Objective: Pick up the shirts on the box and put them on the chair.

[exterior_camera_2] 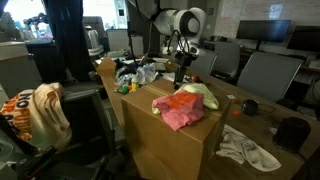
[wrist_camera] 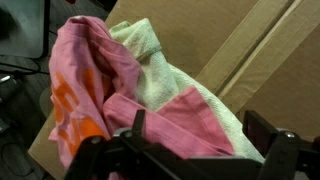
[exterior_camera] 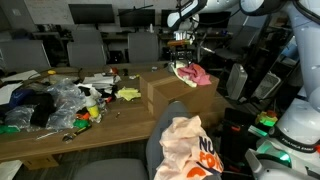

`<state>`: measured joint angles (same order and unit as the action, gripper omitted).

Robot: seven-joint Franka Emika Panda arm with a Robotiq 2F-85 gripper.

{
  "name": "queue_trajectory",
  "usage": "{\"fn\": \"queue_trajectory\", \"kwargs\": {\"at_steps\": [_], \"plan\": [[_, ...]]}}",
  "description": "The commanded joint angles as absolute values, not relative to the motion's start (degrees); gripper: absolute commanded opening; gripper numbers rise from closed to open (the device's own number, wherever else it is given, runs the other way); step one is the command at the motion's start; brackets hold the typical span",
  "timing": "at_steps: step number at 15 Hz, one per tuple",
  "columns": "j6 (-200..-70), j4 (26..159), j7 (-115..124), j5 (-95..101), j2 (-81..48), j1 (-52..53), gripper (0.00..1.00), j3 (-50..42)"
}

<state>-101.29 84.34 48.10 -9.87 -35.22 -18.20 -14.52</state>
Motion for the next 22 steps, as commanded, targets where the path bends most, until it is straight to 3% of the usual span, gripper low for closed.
{"fn": "queue_trajectory", "kwargs": {"at_steps": [1,22], "plan": [[-99.15,81.44,48.97,-9.15,-36.92,-17.99,1.0,-15.89],[-107.95,86.74,55.29,-3.77,-36.54,-15.11,1.0,-16.99]]}}
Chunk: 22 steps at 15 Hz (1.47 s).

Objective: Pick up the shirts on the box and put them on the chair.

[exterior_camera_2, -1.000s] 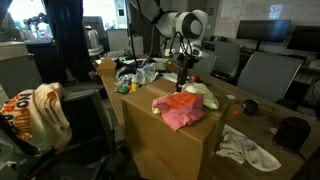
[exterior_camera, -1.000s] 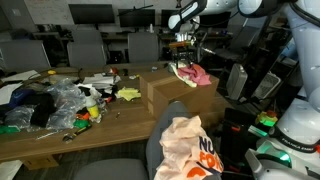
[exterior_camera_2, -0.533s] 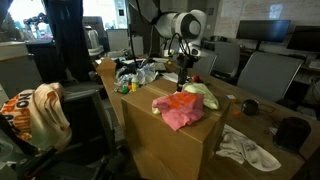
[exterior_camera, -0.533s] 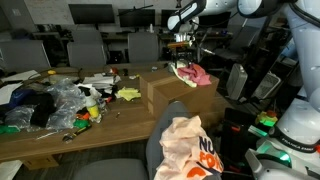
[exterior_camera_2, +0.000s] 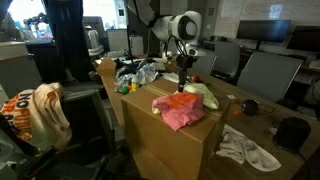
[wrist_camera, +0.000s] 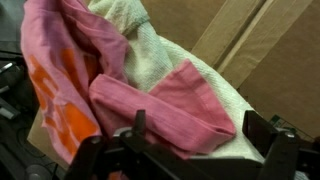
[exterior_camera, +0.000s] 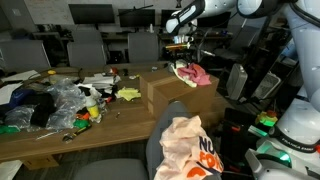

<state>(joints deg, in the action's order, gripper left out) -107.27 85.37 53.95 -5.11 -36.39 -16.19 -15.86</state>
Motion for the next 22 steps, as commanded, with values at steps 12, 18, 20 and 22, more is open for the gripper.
{"fn": "queue_trajectory", "kwargs": {"at_steps": [12,18,20,22], "plan": [[-108.12,92.73,54.94,-4.1,-35.98,-14.63,1.0,-16.78],[-108.19,93.2,55.0,-4.03,-34.63,-14.49,0.49,-16.84],[-108.38,93.73,55.1,-4.14,-33.97,-14.5,0.34,-16.85],[-108.55,94.36,55.24,-4.08,-33.32,-14.46,0.19,-16.94]]}}
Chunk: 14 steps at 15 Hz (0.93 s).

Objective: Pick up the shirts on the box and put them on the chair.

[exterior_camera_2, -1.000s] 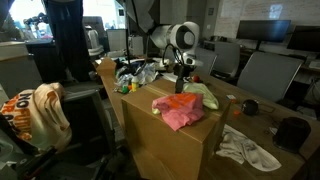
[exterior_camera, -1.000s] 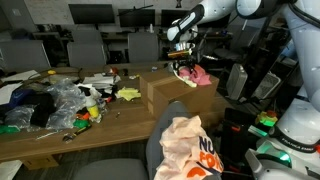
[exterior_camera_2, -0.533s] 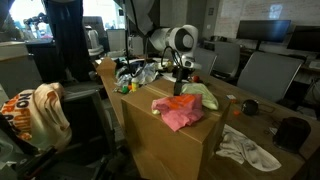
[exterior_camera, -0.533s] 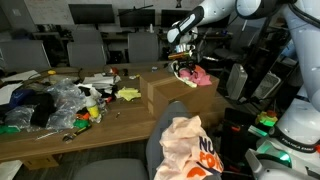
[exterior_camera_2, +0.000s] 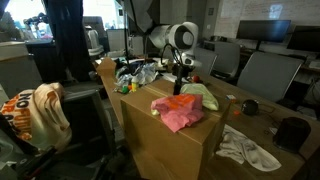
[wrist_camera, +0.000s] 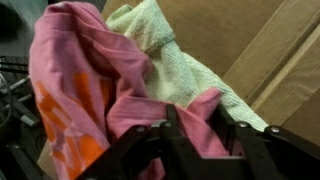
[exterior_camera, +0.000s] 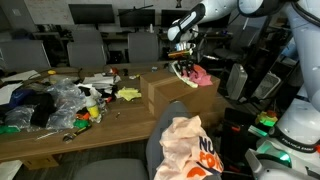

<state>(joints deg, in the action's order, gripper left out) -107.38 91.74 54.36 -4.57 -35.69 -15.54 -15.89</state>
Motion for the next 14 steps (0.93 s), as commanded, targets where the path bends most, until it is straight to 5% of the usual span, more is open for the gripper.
{"fn": "queue_trajectory", "kwargs": {"at_steps": [1,4,14], "plan": [[-108.55,94.63,55.36,-3.96,-33.04,-14.41,0.11,-17.04],[-108.73,95.54,55.42,-3.85,-31.71,-14.32,0.0,-17.2],[-112.41,107.54,53.88,-3.56,-14.96,-13.31,0.02,-17.03]]}}
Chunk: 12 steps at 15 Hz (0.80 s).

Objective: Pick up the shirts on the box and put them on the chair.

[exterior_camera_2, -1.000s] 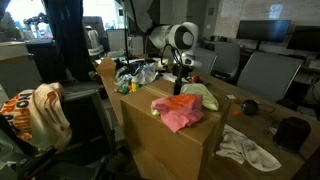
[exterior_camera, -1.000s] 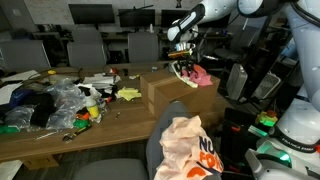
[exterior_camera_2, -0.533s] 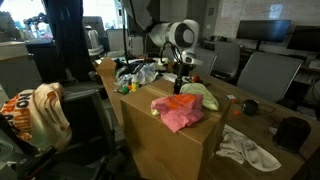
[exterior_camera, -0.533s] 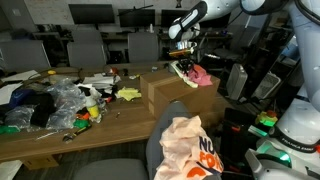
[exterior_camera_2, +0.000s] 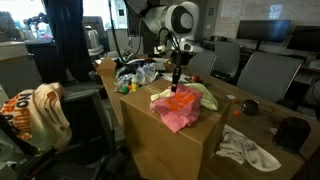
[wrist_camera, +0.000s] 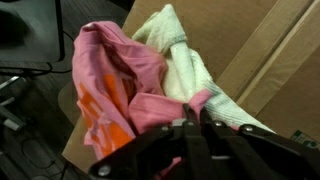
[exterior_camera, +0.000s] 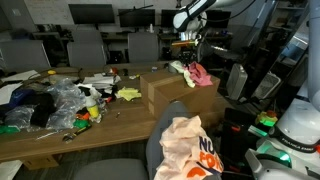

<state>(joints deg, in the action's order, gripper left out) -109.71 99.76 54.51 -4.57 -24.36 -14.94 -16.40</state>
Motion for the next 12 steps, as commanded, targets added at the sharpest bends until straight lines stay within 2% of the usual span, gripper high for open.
{"fn": "queue_trajectory", "kwargs": {"at_steps": [1,12], "plan": [[-112.66,109.36,53.86,-3.11,-12.14,-12.89,0.02,-16.92],[-105.01,120.31,51.25,1.8,16.7,-10.02,0.02,-9.21]]}}
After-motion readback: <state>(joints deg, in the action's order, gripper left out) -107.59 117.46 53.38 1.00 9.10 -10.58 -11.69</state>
